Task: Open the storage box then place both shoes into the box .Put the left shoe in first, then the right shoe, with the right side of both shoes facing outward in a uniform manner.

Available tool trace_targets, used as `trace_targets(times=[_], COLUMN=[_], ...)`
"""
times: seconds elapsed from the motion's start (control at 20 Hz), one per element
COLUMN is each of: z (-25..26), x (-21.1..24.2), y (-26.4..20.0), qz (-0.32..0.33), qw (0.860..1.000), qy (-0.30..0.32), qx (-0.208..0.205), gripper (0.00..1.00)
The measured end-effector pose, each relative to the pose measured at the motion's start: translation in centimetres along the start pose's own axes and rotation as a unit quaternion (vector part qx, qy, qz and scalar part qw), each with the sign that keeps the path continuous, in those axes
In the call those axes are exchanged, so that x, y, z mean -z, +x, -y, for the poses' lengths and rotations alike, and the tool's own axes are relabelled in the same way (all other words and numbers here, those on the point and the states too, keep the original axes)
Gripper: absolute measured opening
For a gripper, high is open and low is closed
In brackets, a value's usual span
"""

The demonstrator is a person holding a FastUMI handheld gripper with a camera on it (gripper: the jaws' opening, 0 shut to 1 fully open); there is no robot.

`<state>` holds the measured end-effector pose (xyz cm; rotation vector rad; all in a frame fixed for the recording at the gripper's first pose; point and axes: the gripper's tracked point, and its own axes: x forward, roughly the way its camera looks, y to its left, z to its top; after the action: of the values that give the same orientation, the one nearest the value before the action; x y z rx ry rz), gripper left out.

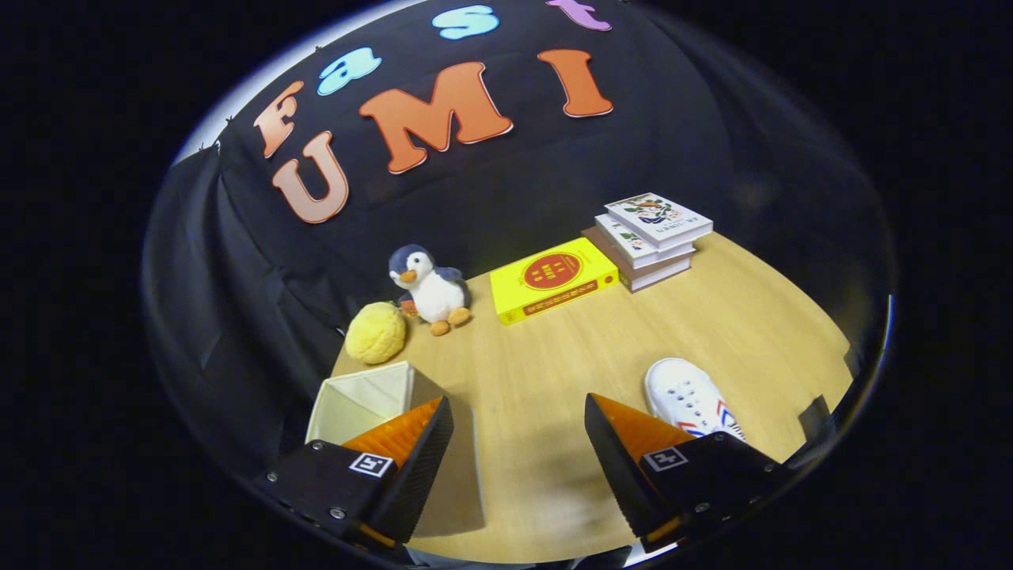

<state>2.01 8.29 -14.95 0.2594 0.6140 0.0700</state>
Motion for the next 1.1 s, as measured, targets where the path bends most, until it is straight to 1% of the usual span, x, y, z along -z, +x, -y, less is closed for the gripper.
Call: trace_targets(times=[0.35, 0.5, 0.6, 0.75, 1.0, 1.1], z=[12.4, 15.5, 17.5, 19.1, 20.6, 20.4], x=[0.0, 1.5, 3.0, 6.0, 9.9, 10.4], y=[0.3, 1.0, 1.5, 2.7, 4.6, 5.4], qz=[-0.017, -0.039, -0.059, -0.091, -0.139, -0.148], qw=[0.999, 0.998, 0.996, 0.994, 0.987, 0.987], qy=[-0.015, -0.011, -0.019, -0.033, -0.049, -0.036], qx=[0.047, 0.048, 0.057, 0.057, 0.057, 0.046], gripper=[0.99, 0.98, 0.96, 0.87, 0.82, 0.77])
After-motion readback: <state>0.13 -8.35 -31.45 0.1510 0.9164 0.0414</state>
